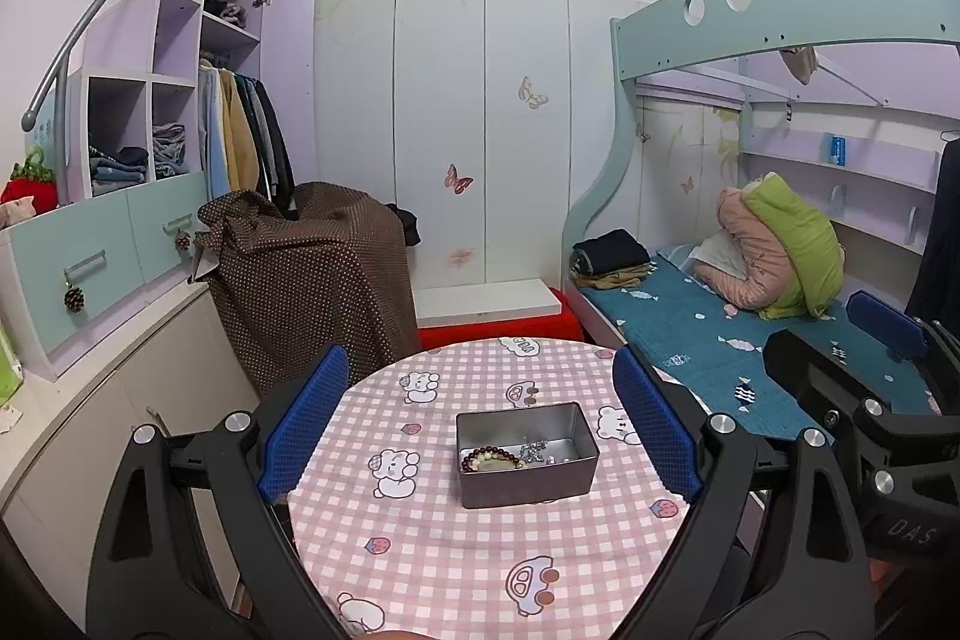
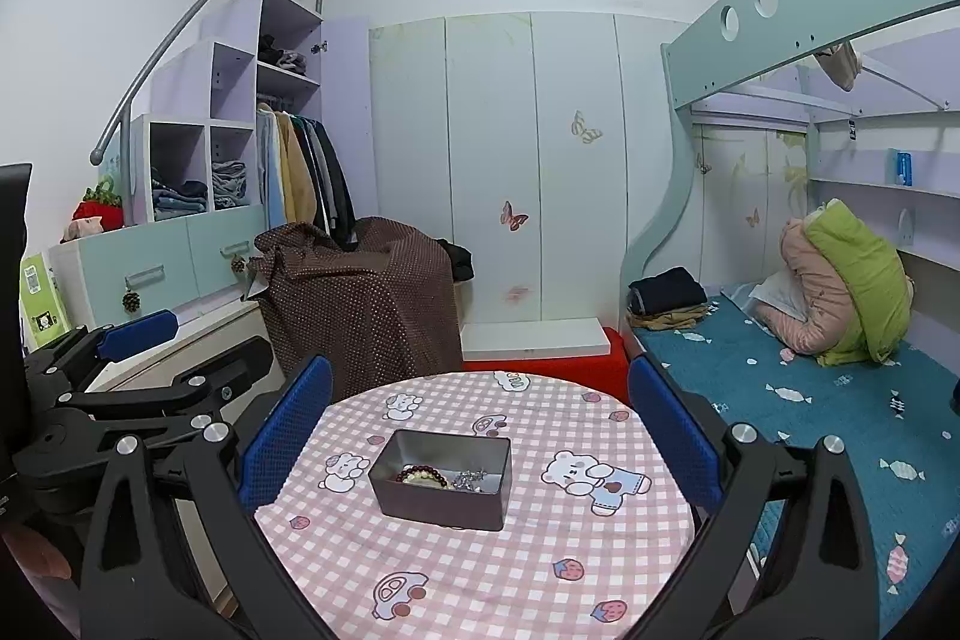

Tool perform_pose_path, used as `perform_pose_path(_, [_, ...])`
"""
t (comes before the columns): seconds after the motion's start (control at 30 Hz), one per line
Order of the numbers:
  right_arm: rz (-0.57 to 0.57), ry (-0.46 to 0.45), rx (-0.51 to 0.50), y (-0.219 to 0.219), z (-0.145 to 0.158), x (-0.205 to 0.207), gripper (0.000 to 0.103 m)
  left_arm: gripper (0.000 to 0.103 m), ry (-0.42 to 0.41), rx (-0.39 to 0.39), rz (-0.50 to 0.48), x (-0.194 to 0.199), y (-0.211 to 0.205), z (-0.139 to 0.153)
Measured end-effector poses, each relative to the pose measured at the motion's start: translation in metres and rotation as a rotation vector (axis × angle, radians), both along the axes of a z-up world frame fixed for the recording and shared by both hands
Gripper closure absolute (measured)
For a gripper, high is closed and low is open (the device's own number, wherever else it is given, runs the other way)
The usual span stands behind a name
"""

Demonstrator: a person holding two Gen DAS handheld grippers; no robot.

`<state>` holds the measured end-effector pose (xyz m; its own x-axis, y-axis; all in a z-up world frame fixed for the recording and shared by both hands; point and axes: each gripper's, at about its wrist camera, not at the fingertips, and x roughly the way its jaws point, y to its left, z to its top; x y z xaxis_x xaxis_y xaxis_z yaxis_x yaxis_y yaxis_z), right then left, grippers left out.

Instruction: Organize jewelry

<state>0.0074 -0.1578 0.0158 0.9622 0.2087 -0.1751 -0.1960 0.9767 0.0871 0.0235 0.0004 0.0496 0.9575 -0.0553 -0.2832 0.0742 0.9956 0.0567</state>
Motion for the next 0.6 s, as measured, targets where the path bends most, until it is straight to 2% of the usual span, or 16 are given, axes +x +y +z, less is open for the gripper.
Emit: perform_pose_path(0.6, [0.002,0.019,0.009,-0.0015,-0.0007,0.0034,0.008,0.013,0.002,0.0,0.001,0.0013,0.0031,-0.0017])
